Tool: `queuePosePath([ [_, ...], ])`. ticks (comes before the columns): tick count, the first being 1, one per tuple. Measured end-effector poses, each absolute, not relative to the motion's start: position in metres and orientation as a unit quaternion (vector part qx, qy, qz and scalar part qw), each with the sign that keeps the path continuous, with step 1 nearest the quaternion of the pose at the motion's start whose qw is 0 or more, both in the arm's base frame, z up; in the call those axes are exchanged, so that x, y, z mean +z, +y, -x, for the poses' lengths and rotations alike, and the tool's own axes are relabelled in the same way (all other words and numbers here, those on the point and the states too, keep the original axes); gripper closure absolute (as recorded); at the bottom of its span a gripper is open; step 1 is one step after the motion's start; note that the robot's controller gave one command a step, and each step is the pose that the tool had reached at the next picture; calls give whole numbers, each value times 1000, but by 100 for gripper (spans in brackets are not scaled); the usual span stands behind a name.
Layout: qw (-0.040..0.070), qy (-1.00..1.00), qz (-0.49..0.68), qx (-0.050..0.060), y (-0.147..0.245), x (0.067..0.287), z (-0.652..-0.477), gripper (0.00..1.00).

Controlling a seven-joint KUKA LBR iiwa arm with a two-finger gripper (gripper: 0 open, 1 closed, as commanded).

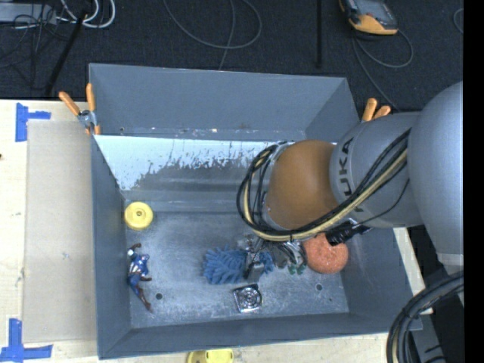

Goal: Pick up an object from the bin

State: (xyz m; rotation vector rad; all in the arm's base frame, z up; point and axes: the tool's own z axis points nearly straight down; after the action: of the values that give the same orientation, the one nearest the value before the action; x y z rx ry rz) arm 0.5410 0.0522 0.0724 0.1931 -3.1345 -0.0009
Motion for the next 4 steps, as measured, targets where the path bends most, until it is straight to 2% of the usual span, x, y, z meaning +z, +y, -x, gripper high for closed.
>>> queuePosePath([
  [4, 1, -998, -59, 0, 52, 72, -541, 100],
])
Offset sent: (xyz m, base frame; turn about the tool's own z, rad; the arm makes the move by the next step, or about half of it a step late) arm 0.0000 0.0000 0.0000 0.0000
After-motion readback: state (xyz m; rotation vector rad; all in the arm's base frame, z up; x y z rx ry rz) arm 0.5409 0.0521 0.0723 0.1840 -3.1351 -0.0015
